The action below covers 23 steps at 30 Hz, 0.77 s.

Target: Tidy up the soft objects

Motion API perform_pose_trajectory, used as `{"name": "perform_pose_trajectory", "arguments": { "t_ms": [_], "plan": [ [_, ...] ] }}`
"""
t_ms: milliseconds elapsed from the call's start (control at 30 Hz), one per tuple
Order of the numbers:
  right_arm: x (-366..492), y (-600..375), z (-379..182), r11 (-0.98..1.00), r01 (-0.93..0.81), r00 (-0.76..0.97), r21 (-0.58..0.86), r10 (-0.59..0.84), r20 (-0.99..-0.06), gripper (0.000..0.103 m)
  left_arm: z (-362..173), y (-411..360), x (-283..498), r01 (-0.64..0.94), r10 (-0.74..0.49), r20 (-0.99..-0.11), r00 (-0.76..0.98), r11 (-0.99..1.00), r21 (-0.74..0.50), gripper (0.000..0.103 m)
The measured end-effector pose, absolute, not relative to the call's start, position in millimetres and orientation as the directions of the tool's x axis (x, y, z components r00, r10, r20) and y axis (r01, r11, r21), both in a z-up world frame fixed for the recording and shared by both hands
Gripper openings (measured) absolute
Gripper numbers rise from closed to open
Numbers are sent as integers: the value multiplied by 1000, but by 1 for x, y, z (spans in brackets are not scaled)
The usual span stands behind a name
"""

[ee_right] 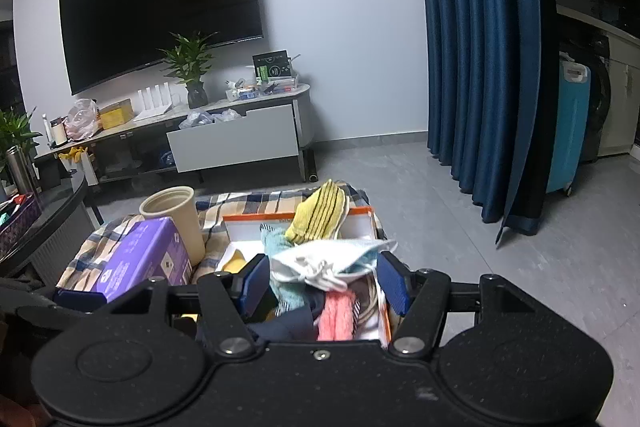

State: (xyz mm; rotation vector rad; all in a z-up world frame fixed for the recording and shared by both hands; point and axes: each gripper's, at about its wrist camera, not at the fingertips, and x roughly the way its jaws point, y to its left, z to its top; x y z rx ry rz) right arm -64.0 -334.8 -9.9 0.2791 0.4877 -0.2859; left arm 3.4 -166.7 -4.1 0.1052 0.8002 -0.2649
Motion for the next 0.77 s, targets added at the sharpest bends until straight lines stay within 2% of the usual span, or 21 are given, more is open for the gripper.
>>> {"name": "perform_pose_trajectory", "arguments": {
  "t_ms": [767],
  "plan": [
    [-89,-322,-22,926,326,841,192,-190,-507,72,-24,-165,-25,285,-191,-743,641,959,-1,103]
  ]
}}
